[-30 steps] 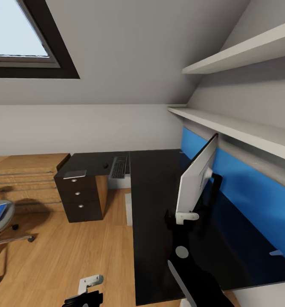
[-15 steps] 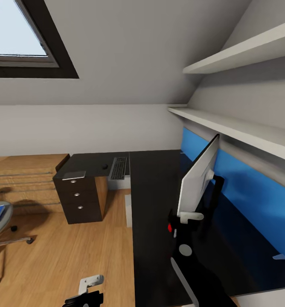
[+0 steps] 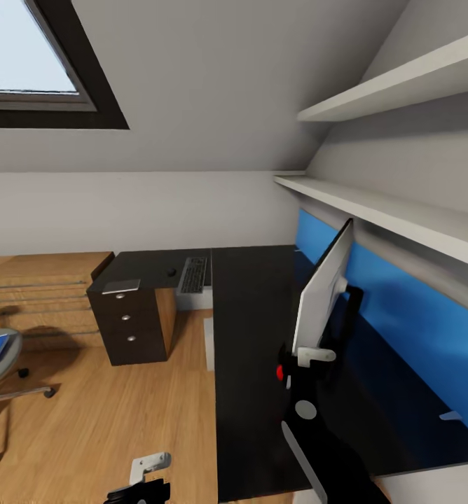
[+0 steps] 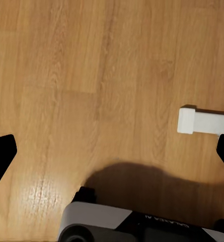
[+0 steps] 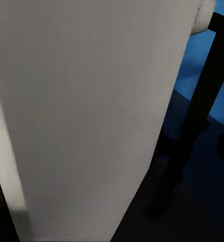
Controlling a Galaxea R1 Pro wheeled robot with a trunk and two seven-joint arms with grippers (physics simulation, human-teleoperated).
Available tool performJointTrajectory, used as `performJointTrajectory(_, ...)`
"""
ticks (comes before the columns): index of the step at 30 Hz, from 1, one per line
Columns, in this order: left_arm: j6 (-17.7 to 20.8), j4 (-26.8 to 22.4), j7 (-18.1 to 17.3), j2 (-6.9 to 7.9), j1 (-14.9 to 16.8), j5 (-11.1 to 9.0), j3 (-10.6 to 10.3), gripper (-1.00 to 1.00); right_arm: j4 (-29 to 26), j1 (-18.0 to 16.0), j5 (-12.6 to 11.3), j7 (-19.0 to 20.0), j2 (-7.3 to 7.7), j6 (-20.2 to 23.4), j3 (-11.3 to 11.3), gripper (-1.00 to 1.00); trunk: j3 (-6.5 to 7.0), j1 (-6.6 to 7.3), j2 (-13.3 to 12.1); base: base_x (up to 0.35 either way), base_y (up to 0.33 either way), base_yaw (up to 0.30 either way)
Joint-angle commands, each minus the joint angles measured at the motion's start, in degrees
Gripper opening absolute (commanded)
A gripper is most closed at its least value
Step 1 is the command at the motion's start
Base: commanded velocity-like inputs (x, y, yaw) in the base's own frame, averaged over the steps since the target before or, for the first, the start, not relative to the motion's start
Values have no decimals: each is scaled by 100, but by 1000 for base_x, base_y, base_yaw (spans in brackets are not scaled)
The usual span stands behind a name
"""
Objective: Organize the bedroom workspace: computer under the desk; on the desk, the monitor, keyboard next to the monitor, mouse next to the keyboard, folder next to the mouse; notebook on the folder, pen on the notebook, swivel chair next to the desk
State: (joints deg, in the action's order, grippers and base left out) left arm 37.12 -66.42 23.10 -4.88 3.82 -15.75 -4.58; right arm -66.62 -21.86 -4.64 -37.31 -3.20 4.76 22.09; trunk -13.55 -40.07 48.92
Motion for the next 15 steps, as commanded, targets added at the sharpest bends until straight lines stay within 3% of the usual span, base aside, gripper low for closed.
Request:
performJointTrajectory(1,15,-5,55,0,4,-60,-8,100,-8,-5,-28,-40,4,34,15,100,-8,1,7,-241,-161,0)
performJointTrajectory(10,15,4,55,-3,4,-57,-10,100,-3,-7,-28,-40,4,34,15,100,-8,1,7,-254,-191,0)
performJointTrajectory(15,8,-2,55,-4,3,-60,-22,100,-2,-8,-28,-40,4,34,15,100,-8,1,7,-76,-304,0)
